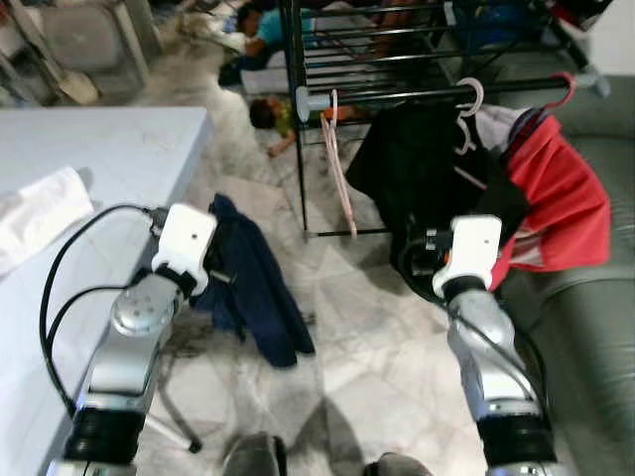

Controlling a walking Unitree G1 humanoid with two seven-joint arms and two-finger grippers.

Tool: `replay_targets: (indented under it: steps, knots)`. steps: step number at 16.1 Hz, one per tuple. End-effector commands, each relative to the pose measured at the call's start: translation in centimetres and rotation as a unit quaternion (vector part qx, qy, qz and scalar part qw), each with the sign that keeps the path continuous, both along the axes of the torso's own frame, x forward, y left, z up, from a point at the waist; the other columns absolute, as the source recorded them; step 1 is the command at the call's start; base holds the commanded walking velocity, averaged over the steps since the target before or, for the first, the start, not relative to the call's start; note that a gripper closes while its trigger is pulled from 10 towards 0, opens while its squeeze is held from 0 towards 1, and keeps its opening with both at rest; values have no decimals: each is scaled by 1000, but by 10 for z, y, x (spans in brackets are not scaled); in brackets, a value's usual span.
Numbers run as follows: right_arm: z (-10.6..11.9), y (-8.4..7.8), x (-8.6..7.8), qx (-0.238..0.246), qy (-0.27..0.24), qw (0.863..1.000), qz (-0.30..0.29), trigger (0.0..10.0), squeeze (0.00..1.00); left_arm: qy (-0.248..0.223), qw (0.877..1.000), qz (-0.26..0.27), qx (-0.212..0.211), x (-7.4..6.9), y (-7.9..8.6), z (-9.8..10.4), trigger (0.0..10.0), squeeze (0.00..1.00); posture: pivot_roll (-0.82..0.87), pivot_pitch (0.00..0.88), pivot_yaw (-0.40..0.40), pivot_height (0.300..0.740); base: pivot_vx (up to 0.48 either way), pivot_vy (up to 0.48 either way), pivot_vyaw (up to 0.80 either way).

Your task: Hang hanger

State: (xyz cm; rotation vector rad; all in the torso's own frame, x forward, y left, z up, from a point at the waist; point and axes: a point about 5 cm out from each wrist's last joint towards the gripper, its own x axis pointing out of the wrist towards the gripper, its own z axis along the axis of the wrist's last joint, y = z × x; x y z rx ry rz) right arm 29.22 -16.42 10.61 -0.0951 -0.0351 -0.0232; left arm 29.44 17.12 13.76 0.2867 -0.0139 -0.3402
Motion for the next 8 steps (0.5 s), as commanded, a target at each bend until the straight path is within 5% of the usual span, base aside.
replay_targets:
  steps: [1,3,6,8]
  knots:
    - [3,1,-1,-5,-10,1000,0,10000,0,-8,1000,-1,4,3,1,3,10000,0,-15,14,115,740,0,0,0]
    - [3,3,-4,-18,-10,1000,15,10000,0,-14,1000,-2,4,3,1,3,10000,0,-19,19,94,740,0,0,0]
    - [6,2,0,-31,-7,999,38,10000,0,-32,999,19,20,5,6,2,10000,0,-21,31,30,740,314,360,0]
    - [10,0,6,-36,-10,998,42,10000,0,-40,999,27,17,8,10,6,10000,0,-11,35,18,740,431,0,0]
